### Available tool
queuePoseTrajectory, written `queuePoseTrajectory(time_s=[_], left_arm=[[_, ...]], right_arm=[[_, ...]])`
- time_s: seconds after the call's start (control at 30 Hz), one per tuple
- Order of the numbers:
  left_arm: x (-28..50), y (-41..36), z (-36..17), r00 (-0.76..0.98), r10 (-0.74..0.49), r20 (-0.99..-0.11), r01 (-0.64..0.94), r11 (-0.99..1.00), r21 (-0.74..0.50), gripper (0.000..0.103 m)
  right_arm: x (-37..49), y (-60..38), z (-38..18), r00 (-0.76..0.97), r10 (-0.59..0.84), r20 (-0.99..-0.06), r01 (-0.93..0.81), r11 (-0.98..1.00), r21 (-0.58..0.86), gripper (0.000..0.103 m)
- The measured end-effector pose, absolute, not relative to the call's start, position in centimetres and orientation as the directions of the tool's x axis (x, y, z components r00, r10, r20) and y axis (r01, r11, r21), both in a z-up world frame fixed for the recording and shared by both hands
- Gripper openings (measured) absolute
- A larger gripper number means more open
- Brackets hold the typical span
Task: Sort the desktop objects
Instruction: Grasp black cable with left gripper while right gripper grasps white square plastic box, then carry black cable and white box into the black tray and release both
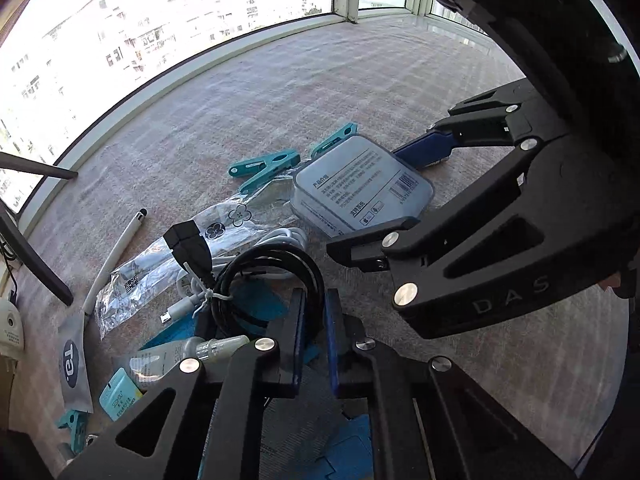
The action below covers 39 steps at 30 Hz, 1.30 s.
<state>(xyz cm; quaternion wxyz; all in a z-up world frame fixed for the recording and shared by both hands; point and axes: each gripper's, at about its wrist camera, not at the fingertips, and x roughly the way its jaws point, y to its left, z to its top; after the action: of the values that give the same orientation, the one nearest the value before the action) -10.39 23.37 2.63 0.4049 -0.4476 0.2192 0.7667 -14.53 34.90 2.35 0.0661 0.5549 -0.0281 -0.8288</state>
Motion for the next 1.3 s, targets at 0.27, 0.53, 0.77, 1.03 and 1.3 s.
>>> queuePoseTrajectory(time_s=[0.27,0.53,0.77,1.03,1.3], left_arm=[[-10.7,19.1,7.2,-0.205,0.620,-0.757,-0.765,-0.584,-0.271,0.003],[-10.3,17.0,8.6,-0.229,0.648,-0.726,-0.707,-0.623,-0.333,0.003],[-9.4,15.4,11.2,-0.264,0.678,-0.686,-0.686,-0.632,-0.361,0.003],[-8.0,13.0,16.4,-0.357,0.705,-0.613,-0.682,-0.645,-0.344,0.003],[-4.3,7.3,19.1,-0.455,0.669,-0.588,-0.628,-0.709,-0.321,0.003]], right_arm=[[-12.2,37.7,4.5,-0.430,-0.251,-0.867,0.014,-0.962,0.272,0.070],[-9.9,37.2,5.4,-0.466,-0.215,-0.858,0.014,-0.972,0.236,0.070],[-7.8,37.7,8.0,-0.513,-0.214,-0.832,0.014,-0.970,0.241,0.070],[-5.5,36.6,13.3,-0.596,-0.214,-0.774,0.047,-0.971,0.233,0.070],[-4.3,31.7,16.4,-0.610,-0.264,-0.747,0.134,-0.964,0.231,0.070]])
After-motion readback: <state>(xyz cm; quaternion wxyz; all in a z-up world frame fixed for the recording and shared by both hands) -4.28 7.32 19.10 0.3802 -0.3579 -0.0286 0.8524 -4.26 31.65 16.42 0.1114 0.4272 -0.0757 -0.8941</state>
